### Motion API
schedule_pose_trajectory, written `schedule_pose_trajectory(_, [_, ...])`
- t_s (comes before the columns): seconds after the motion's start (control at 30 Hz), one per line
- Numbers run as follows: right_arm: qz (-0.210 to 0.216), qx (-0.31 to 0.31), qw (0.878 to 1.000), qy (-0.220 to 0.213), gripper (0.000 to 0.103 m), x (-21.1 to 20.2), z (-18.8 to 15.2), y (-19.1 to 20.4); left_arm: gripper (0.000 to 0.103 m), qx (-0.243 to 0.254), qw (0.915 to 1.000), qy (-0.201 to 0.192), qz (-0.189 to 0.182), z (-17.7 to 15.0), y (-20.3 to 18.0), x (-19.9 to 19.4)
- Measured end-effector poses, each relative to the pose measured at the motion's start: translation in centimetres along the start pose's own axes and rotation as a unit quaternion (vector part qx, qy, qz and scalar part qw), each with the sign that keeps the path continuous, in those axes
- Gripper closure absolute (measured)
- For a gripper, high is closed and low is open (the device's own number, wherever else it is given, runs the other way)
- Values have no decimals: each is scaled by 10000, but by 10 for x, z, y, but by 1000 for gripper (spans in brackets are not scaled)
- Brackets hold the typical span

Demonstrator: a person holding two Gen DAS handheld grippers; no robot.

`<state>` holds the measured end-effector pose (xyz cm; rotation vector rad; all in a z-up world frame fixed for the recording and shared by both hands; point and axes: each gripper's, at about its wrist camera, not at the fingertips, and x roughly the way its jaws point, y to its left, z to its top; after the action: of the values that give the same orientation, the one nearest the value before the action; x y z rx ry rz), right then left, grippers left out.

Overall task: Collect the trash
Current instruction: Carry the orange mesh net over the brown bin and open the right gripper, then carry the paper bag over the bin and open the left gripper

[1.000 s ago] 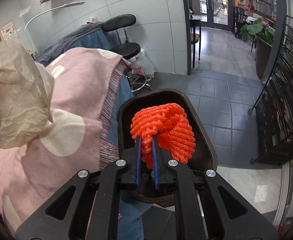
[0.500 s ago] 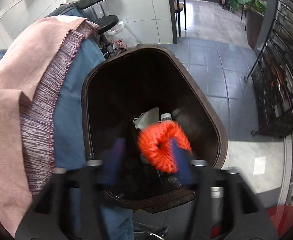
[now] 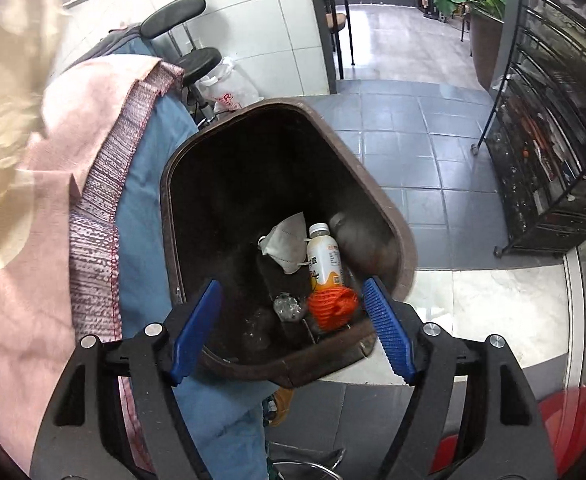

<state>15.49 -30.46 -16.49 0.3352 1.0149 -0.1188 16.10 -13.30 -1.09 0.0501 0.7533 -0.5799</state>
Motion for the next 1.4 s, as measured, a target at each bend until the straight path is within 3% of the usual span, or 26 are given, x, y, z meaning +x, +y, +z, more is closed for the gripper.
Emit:
schedule_pose_trajectory(0.43, [-29,277,9994,-198,29,-31,-8,-27,91,105,9989,420,-201,12,-23,47])
schedule_pose_trajectory(0.77, [-94,494,9986,-159,28,-33,-15,-44,89,-28,9902,1395,80,5,-27,103])
schedule_pose_trajectory(0.83, [-110,540,9984,-144,27,-32,-16,-47,83,-24,9884,1511,118,0,-26,107])
schedule_pose_trajectory(0.87, [-113,556,9983,-137,27,-32,-16,-49,72,-15,9875,1571,147,-2,-26,109])
schedule_pose_trajectory(0.9, [-121,574,9982,-131,24,-31,-16,-50,52,-37,9870,1599,164,-2,-24,109])
schedule_pose_trajectory(0.97, [-163,614,9979,-131,21,-31,-17,-52,27,-155,9890,1459,186,-2,-20,104])
schedule_pose_trajectory(1.0, [-180,639,9977,-137,20,-30,-16,-54,19,-217,9905,1345,190,-1,-19,101])
schedule_pose_trajectory(1.1, [-199,704,9972,-132,19,-30,-17,-56,11,-348,9922,1187,115,-1,-14,97])
schedule_pose_trajectory(1.4, [-215,722,9969,-208,19,-38,-16,-57,6,-263,9961,843,67,2,-20,86])
